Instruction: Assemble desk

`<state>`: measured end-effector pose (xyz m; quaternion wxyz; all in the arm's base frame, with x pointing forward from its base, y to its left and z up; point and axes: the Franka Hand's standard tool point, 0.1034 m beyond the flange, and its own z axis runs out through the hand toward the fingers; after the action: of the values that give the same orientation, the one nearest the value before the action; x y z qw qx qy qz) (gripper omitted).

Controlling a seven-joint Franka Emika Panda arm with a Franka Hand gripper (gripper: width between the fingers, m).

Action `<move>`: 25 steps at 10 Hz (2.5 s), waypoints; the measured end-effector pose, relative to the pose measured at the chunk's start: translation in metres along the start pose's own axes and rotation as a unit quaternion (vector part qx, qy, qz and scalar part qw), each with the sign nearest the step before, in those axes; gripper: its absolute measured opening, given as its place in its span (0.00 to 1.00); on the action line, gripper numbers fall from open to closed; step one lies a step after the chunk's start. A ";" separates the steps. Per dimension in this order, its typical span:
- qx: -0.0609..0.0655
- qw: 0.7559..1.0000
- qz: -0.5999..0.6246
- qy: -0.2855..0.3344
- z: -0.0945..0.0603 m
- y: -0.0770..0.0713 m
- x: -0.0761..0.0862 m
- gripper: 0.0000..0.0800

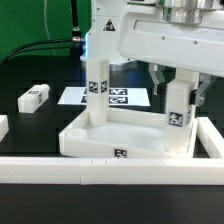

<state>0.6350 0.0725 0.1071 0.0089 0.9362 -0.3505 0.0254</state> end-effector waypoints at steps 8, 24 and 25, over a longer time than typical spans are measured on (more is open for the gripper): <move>0.034 0.996 -0.080 0.004 -0.074 0.044 0.026 0.81; 0.020 0.984 -0.172 0.033 -0.015 0.176 0.097 0.81; 0.011 0.984 -0.172 0.033 0.000 0.204 0.093 0.81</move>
Offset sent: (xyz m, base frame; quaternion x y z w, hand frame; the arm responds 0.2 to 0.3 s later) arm -0.0262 -0.0120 0.0706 0.0162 -0.0201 -0.0572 0.9980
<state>0.5715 -0.1425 0.1116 0.0140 0.9812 -0.1834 0.0581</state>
